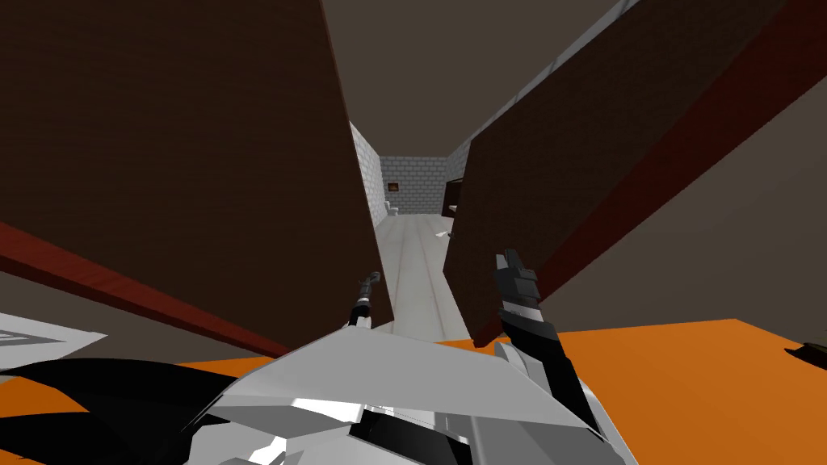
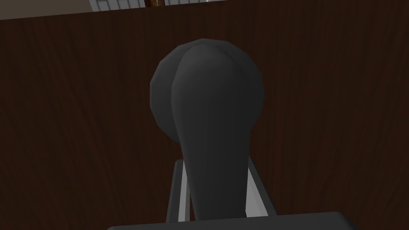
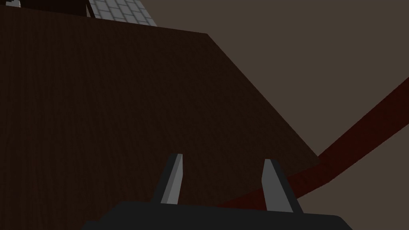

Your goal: Push the door open

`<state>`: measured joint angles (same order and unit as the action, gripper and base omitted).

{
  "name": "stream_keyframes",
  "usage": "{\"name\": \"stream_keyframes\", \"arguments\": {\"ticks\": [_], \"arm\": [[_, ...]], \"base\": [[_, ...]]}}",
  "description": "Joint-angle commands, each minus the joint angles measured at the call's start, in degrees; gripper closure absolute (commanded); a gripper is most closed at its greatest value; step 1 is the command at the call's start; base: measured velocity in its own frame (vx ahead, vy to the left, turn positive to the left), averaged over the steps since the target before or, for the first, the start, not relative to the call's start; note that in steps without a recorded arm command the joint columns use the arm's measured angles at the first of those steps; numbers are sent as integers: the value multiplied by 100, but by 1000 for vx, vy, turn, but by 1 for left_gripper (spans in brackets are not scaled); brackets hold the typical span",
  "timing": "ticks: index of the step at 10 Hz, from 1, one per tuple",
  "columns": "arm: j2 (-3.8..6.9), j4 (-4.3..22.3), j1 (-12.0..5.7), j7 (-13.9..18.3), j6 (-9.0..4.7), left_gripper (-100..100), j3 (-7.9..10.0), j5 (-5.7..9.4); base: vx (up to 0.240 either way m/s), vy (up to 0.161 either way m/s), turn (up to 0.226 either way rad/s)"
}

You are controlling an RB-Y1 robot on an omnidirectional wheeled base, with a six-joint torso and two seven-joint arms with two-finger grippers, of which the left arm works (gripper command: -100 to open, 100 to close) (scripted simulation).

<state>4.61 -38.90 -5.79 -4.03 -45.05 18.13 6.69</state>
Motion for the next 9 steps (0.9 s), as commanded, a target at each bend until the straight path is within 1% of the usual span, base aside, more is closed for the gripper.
{"name": "stream_keyframes", "arguments": {"ticks": [1, 2, 4, 5, 7, 9], "arm": [[82, -67, 20, -52, 1, 100, 164, 80], [82, -67, 20, -52, 1, 100, 164, 80], [82, -67, 20, -52, 1, 100, 164, 80], [97, -58, 25, -85, 7, 100, 286, 151], [100, -56, 26, -93, 8, 100, 316, 169], [104, -44, 31, -133, 15, 100, 464, 255]], "base": [[187, -30, 68], [138, -11, 48], [32, 7, -7], [94, -17, 64], [157, -30, 54], [181, -15, 55]]}}
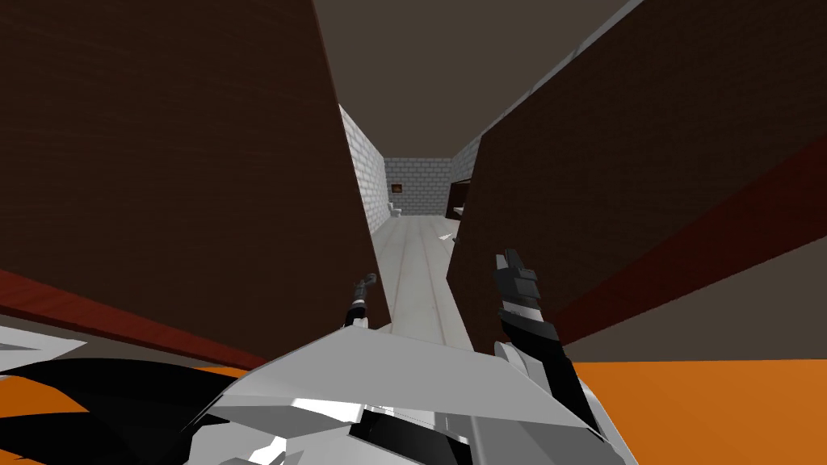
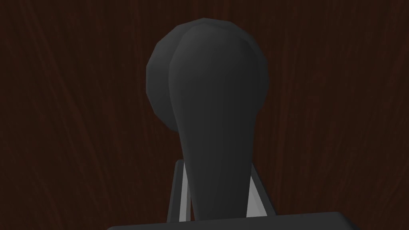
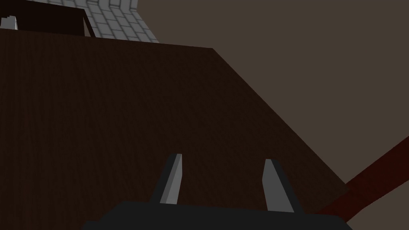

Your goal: Push the door open

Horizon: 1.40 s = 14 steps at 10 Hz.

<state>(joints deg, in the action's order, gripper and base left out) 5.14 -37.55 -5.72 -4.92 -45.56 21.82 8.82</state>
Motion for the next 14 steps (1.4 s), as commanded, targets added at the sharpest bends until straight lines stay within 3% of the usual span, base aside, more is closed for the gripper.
{"name": "stream_keyframes", "arguments": {"ticks": [1, 6, 10, 14], "arm": [[51, -180, 24, -43, 66, 100, 95, 42], [13, -155, 36, -129, 81, 100, 418, 231], [1, -119, 64, -154, 94, 100, 529, 292], [46, -238, 206, -312, 79, 100, 799, 602]], "base": [[148, -19, 53], [201, -36, 68], [154, -10, 49], [152, 47, -42]]}}
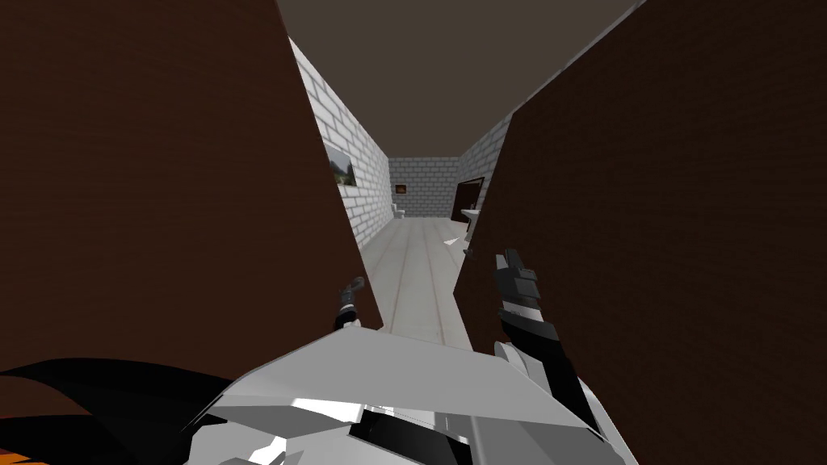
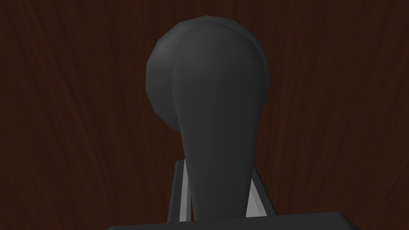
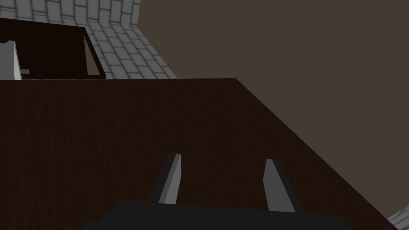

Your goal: Push the door open

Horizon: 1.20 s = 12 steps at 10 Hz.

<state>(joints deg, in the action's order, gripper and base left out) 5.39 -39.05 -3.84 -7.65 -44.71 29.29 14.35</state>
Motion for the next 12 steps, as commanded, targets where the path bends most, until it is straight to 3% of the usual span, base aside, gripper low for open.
{"name": "stream_keyframes", "arguments": {"ticks": [1, 6, 7, 12], "arm": [[27, -114, 52, -79, -11, 100, 115, 124], [40, -282, 266, -324, -36, 100, 508, 593], [40, -282, 266, -324, -36, 100, 508, 593], [19, -486, 525, -620, -66, 100, 985, 1161]], "base": [[185, 42, -56], [189, 63, -51], [138, 70, -20], [190, 82, -61]]}}
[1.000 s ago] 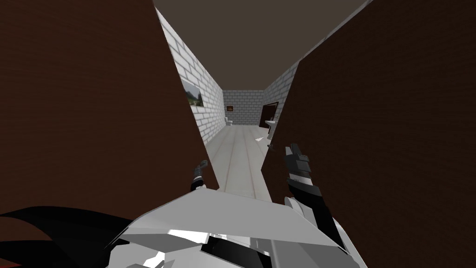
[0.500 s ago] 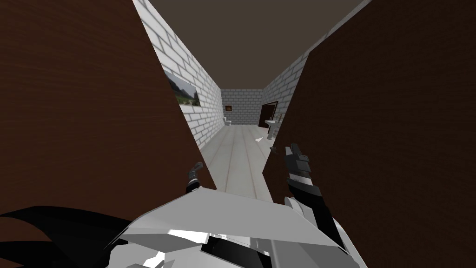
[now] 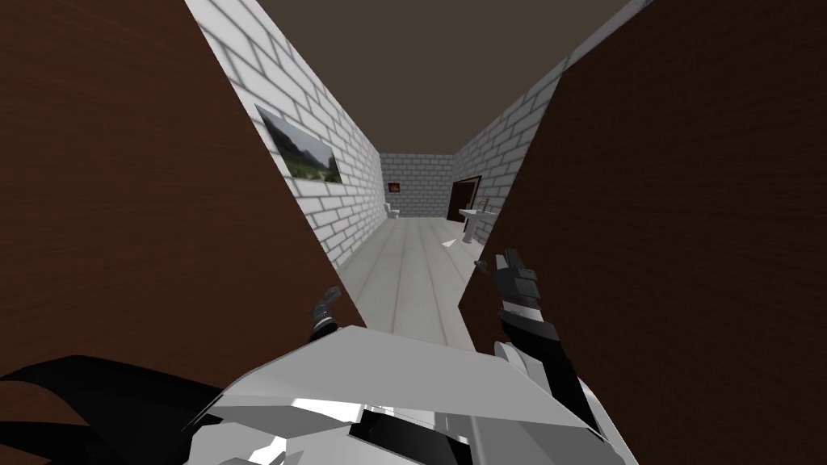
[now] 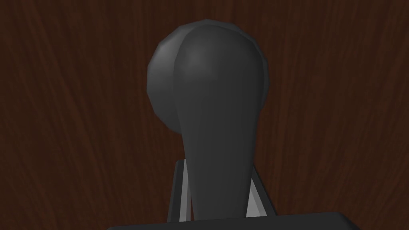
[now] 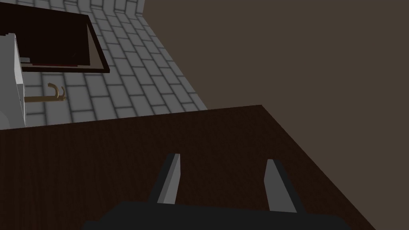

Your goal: Push the door open

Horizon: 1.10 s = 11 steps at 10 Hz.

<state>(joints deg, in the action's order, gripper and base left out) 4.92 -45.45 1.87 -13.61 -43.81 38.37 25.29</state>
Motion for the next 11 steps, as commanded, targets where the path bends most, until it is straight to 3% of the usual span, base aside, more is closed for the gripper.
{"name": "stream_keyframes", "arguments": {"ticks": [1, 2, 7, 9, 10, 11], "arm": [[62, 136, -23, -52, -159, 100, 119, 118], [48, 85, 43, -126, -167, 100, 239, 261], [-14, -65, 234, -345, -189, 100, 590, 680], [-44, -112, 293, -413, -196, 100, 700, 810], [-38, -87, 320, -399, -174, 100, 697, 783], [-20, -91, 339, -449, -207, 100, 817, 871]], "base": [[159, 80, -15], [157, 80, -65], [187, 77, -35], [171, 86, -24], [62, 44, 29], [87, 82, 36]]}}
